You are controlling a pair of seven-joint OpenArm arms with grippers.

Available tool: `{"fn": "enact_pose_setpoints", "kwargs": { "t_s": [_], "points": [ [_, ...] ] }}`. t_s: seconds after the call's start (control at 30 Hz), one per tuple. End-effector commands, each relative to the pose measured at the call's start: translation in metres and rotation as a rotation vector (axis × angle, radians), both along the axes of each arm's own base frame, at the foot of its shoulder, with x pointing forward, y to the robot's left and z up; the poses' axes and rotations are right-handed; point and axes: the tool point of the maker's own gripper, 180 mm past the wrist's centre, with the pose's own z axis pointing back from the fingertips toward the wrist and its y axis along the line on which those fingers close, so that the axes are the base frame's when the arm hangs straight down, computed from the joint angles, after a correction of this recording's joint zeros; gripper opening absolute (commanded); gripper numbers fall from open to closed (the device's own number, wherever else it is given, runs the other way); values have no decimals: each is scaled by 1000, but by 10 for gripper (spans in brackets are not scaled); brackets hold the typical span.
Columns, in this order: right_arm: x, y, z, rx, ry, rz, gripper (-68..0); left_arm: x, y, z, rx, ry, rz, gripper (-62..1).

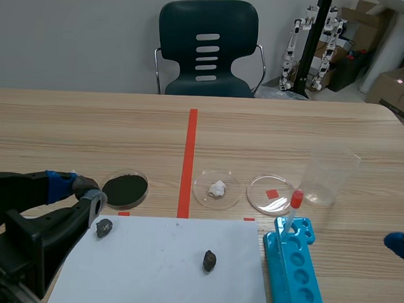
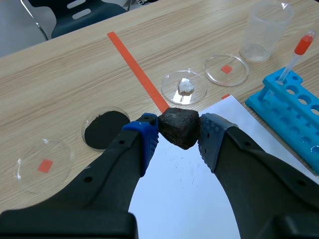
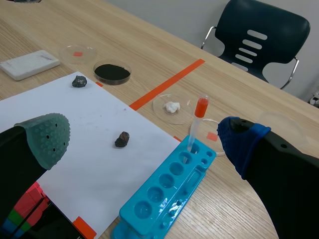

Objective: Put the middle mineral back

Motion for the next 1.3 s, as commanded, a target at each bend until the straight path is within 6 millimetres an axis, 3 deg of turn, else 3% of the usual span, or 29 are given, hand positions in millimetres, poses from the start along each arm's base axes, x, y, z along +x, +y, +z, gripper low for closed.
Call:
{"fn": "enact_pose_setpoints", "kwargs": {
  "t_s": [0.0,0.9,1.1,1.27],
  "points": [
    [2,1,6,15,-19,0,-54,3,-4,14,-31,-41,0,-524],
    [2,1,6,15,-19,0,-54,4,-5,15,-25,-48,-8,-524],
    [2,1,6,16,-19,0,-54,16,-10,17,-33,-75,-76,-524],
    [2,1,6,16,-19,0,-54,27,-11,1,-1,-74,-161,-524]
  ]
}}
